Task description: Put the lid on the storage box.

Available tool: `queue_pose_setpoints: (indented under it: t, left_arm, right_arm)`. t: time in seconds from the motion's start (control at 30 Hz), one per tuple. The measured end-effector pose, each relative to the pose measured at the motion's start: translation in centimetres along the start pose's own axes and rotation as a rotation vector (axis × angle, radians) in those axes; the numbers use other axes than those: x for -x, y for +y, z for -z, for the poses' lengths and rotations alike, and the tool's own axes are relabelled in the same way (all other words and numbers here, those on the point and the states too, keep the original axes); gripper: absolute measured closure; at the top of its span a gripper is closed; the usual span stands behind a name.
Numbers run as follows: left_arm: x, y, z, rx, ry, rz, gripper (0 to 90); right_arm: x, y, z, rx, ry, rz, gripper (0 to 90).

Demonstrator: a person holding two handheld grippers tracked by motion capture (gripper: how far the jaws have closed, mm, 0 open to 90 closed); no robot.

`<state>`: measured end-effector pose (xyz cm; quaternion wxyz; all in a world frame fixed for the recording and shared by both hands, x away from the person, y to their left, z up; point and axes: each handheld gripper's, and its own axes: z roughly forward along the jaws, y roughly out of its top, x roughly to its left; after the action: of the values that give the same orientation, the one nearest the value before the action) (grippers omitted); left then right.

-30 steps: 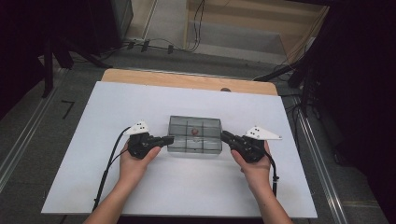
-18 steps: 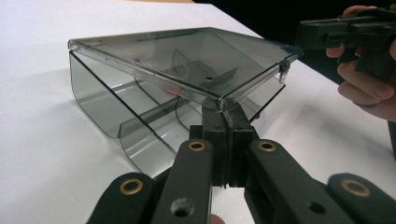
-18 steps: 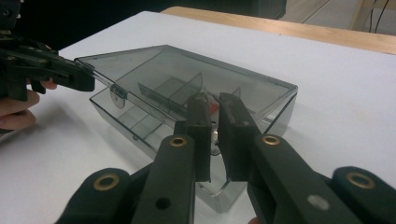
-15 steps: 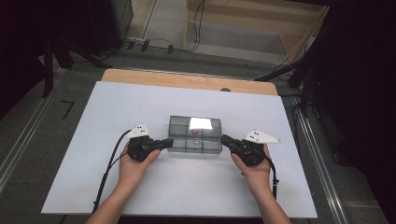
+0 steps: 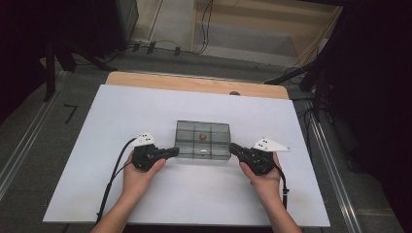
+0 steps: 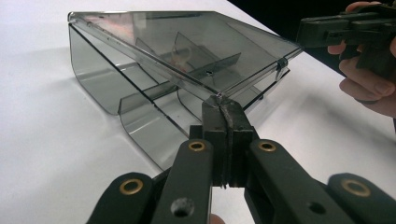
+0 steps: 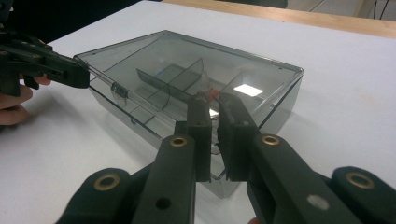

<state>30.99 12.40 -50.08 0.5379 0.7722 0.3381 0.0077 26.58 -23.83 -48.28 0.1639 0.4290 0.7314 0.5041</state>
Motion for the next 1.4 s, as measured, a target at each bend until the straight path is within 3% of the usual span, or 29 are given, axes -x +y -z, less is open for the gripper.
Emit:
queue_pose_setpoints:
  t: [1.2,1.4]
  left_arm:
    - [0.3,-0.8,0.1,-0.07,0.021,-0.004,87.9]
    - [0.7,-0.8,0.5,-0.061,-0.003,-0.017,87.3]
  right_arm:
    - [0.1,-1.2,-0.5,-0.023,0.0,0.011,79.6]
    - [0.1,-1.0,-0.3,-0.011,-0.001,0.01,79.1]
